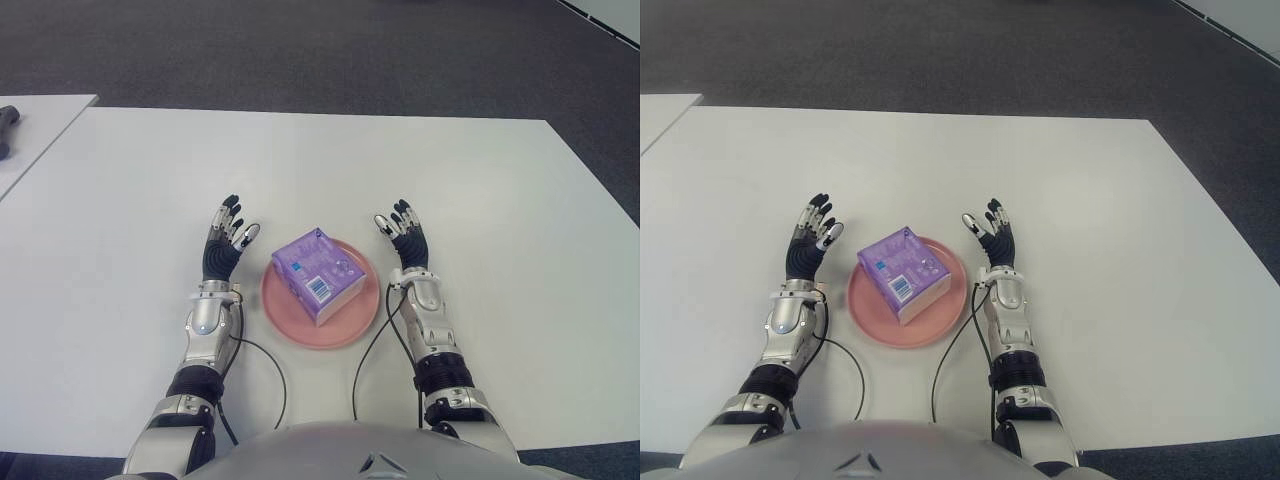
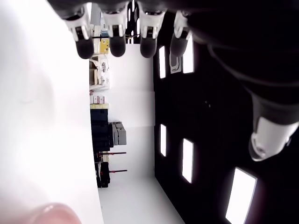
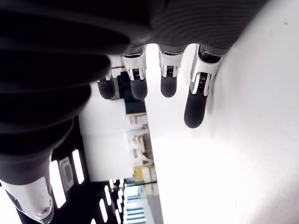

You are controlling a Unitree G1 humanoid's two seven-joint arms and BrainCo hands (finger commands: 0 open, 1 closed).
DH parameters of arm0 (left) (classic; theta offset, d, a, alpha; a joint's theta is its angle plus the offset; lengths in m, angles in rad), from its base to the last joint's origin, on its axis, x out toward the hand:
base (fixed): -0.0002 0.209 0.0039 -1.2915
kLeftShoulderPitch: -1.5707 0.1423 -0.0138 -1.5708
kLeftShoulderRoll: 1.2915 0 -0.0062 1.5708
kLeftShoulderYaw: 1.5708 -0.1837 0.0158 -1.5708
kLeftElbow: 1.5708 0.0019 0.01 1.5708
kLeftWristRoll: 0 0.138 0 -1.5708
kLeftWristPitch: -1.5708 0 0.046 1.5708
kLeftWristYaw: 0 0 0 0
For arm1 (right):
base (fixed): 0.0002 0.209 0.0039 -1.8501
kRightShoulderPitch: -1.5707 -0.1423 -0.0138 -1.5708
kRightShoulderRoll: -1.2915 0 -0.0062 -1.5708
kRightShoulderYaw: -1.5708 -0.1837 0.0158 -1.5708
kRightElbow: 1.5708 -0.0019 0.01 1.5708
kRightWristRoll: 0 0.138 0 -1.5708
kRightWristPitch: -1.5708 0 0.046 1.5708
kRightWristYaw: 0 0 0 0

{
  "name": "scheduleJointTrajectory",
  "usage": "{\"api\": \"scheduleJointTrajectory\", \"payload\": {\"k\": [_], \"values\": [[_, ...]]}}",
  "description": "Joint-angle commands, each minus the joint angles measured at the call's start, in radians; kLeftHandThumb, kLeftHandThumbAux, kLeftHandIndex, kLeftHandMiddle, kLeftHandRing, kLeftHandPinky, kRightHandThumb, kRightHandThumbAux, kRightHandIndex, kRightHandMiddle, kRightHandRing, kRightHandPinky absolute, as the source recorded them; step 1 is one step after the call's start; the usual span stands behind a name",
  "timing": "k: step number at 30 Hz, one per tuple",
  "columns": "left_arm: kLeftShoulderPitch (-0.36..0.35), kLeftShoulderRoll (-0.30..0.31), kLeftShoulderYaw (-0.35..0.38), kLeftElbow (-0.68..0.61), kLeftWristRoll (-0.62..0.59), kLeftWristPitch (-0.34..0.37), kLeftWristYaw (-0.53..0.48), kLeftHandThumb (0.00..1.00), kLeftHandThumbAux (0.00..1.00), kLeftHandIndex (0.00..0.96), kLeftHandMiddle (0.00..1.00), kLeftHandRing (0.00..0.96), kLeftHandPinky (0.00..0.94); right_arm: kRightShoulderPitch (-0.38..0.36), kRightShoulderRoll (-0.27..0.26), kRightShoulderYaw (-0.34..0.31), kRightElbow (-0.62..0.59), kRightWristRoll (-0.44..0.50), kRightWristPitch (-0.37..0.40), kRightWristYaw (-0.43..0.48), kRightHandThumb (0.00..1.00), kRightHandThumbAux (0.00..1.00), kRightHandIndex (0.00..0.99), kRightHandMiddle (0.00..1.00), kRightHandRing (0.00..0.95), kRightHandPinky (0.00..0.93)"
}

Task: Put the tissue paper into the plate.

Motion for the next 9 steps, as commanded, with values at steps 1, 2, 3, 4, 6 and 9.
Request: {"api": "scheduleJointTrajectory", "payload": {"k": [1,2,3,4,6,9], "values": [[0.05,-0.019,-0.013,0.008,0.028,0.005,0.004,0.0,0.559,0.0,0.0,0.0,0.0,0.054,0.002,-0.01,0.034,0.004,0.073,-0.007,0.204,0.66,0.0,0.0,0.0,0.009],[0.052,-0.018,-0.014,0.002,0.033,0.006,0.006,0.0,0.552,0.0,0.0,0.0,0.0,0.055,0.002,-0.01,0.032,0.004,0.074,-0.007,0.204,0.66,0.0,0.0,0.0,0.009],[0.054,-0.018,-0.015,-0.003,0.037,0.007,0.008,0.0,0.547,0.0,0.0,0.0,0.0,0.056,0.002,-0.01,0.029,0.004,0.075,-0.007,0.204,0.66,0.0,0.0,0.0,0.009],[0.057,-0.019,-0.016,-0.012,0.043,0.012,0.011,0.0,0.546,0.0,0.0,0.0,0.0,0.056,0.002,-0.009,0.026,0.003,0.077,-0.007,0.204,0.66,0.0,0.0,0.0,0.009],[0.064,-0.017,-0.021,-0.038,0.064,0.033,0.024,0.0,0.521,0.0,0.0,0.0,0.0,0.058,0.003,-0.008,0.016,0.003,0.083,-0.008,0.204,0.66,0.0,0.0,0.0,0.009],[0.077,-0.022,-0.024,-0.076,0.084,0.065,0.039,0.0,0.493,0.0,0.0,0.0,0.0,0.062,0.006,-0.006,0.003,0.001,0.092,-0.01,0.204,0.66,0.0,0.0,0.0,0.009]]}}
